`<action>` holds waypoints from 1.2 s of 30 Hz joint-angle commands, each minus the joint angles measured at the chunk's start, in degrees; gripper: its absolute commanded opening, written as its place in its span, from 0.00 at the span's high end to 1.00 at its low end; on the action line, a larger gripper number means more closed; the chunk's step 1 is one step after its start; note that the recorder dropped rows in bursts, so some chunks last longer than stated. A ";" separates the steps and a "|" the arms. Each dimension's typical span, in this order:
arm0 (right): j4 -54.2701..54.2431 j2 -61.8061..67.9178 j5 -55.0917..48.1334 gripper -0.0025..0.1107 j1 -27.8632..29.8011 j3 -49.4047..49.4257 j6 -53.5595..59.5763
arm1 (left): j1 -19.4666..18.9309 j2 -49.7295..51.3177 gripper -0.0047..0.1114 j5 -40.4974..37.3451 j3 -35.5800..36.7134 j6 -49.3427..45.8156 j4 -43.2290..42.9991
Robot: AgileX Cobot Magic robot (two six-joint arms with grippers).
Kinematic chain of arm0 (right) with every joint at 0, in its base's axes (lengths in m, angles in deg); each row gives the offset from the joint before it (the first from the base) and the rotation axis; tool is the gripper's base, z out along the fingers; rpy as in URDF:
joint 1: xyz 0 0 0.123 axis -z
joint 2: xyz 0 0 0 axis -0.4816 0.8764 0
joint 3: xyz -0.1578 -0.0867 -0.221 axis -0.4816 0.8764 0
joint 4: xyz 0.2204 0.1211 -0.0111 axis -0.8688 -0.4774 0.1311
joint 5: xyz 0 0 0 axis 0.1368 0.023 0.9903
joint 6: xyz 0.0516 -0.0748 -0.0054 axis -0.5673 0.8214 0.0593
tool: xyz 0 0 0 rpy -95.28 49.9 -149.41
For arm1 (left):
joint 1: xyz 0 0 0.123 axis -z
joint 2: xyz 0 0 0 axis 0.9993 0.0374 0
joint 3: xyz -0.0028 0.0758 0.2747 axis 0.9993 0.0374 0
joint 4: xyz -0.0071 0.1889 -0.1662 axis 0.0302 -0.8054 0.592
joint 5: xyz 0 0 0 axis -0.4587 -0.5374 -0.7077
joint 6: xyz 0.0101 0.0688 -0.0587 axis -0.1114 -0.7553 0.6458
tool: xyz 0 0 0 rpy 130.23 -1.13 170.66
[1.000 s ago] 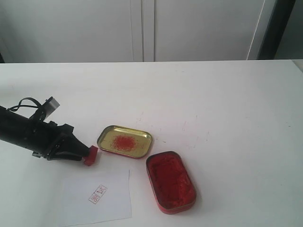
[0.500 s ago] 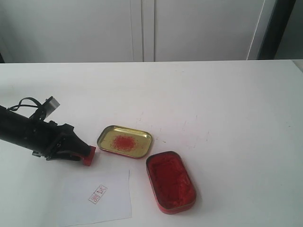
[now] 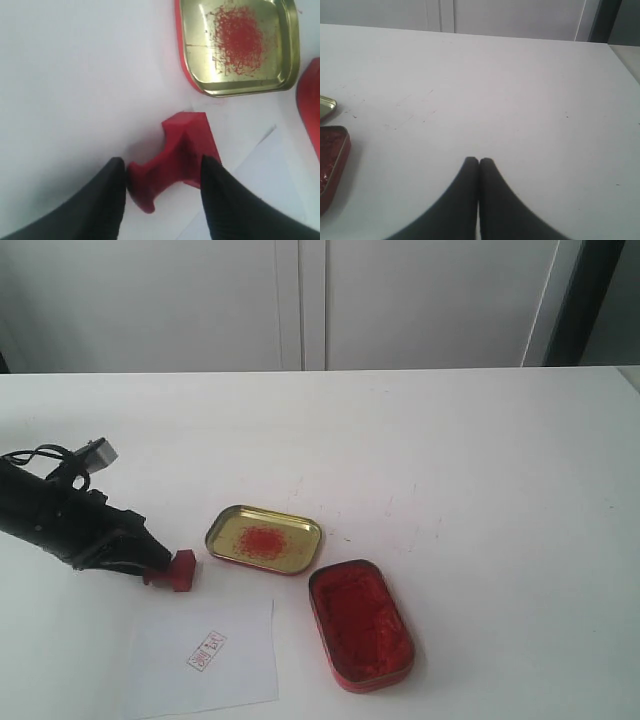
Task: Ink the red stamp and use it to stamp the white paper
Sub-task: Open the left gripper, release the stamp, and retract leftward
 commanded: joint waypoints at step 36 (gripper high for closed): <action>0.17 -0.28 0.85 0.98 0.28 0.25 -0.16 | -0.15 -10.29 0.96 3.12 0.00 23.31 -19.27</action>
